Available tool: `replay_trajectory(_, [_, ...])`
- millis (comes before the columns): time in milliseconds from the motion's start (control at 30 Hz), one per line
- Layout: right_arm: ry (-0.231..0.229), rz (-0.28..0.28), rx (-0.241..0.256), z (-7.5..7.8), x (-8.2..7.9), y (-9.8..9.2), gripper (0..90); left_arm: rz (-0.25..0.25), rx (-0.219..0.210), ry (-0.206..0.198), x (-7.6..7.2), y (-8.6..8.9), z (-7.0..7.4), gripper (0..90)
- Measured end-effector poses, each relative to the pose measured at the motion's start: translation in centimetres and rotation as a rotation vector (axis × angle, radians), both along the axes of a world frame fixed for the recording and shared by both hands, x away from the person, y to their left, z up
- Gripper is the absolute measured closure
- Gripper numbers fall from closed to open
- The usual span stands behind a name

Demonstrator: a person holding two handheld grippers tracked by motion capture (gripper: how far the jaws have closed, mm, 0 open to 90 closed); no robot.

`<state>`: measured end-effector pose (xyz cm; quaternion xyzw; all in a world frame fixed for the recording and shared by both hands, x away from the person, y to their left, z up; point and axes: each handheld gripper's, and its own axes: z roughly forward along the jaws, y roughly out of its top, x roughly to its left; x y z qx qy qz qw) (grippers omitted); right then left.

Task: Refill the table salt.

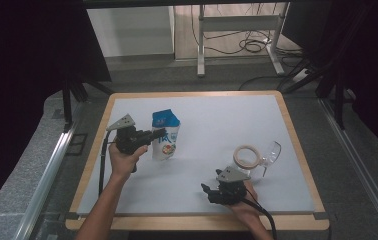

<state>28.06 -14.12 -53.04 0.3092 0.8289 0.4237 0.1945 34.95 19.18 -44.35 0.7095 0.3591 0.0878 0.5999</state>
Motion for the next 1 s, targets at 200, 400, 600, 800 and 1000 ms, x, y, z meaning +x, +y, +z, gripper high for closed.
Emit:
replay_trajectory(200, [0.000,-0.001,-0.004,0.0,-0.1,0.0,28.6,-0.025,-0.011,0.008,-0.4,-0.7,-0.3,90.0])
replay_trajectory(400, [-0.002,-0.002,-0.003,-0.1,0.0,0.0,28.6,-0.053,-0.009,0.005,-0.7,-1.5,-0.4,90.0])
replay_trajectory(600, [-0.003,-0.001,-0.003,-0.1,-0.1,0.1,28.5,-0.067,-0.005,0.010,-0.8,-2.2,-0.6,90.0])
replay_trajectory(800, [-0.005,-0.005,-0.001,0.0,0.0,0.0,28.5,-0.074,-0.009,0.018,-0.9,-2.8,-0.9,90.0])
replay_trajectory(1000, [-0.010,-0.009,-0.004,0.0,0.0,0.0,28.5,-0.086,-0.020,0.019,-1.0,-3.3,-0.7,90.0])
